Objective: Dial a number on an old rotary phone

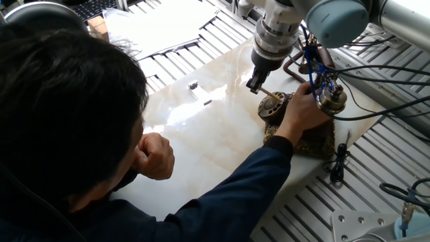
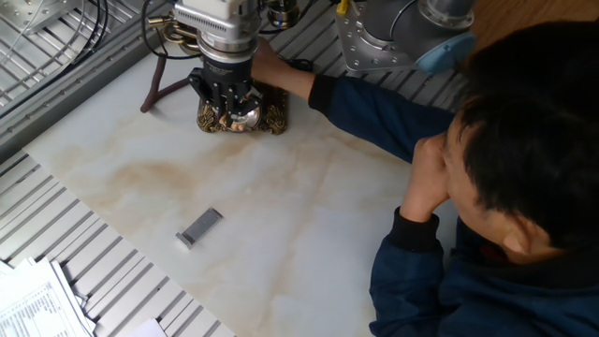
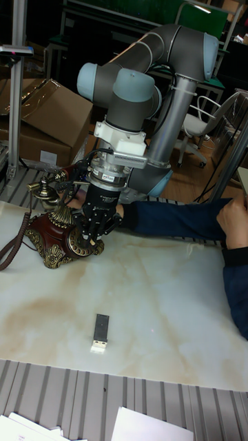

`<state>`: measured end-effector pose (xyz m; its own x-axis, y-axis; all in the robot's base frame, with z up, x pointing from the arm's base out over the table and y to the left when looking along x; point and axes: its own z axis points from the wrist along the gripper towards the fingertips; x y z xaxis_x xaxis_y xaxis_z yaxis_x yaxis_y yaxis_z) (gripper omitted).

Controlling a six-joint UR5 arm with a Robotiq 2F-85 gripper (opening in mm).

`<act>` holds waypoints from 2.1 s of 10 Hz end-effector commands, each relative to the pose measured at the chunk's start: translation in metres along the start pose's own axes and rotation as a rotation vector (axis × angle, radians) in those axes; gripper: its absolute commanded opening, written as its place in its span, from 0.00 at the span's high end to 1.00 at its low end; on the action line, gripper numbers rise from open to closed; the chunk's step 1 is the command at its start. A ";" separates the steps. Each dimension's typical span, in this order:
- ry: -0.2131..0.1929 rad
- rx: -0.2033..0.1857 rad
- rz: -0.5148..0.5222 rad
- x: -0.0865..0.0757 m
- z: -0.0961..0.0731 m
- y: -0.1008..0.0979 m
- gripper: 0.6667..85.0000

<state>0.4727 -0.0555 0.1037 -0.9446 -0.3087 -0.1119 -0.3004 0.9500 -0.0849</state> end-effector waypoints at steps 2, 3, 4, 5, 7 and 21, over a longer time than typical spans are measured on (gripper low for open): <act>-0.014 -0.044 0.074 -0.004 0.000 0.012 0.98; -0.016 -0.046 0.081 -0.004 0.000 0.013 0.98; -0.018 -0.054 0.090 -0.004 0.000 0.014 0.98; -0.021 -0.053 0.091 -0.005 0.001 0.014 0.98; -0.031 -0.068 0.103 -0.007 0.003 0.015 0.98; -0.049 -0.050 0.122 -0.012 0.015 0.020 0.98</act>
<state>0.4770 -0.0372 0.0897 -0.9663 -0.2055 -0.1549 -0.2036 0.9786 -0.0278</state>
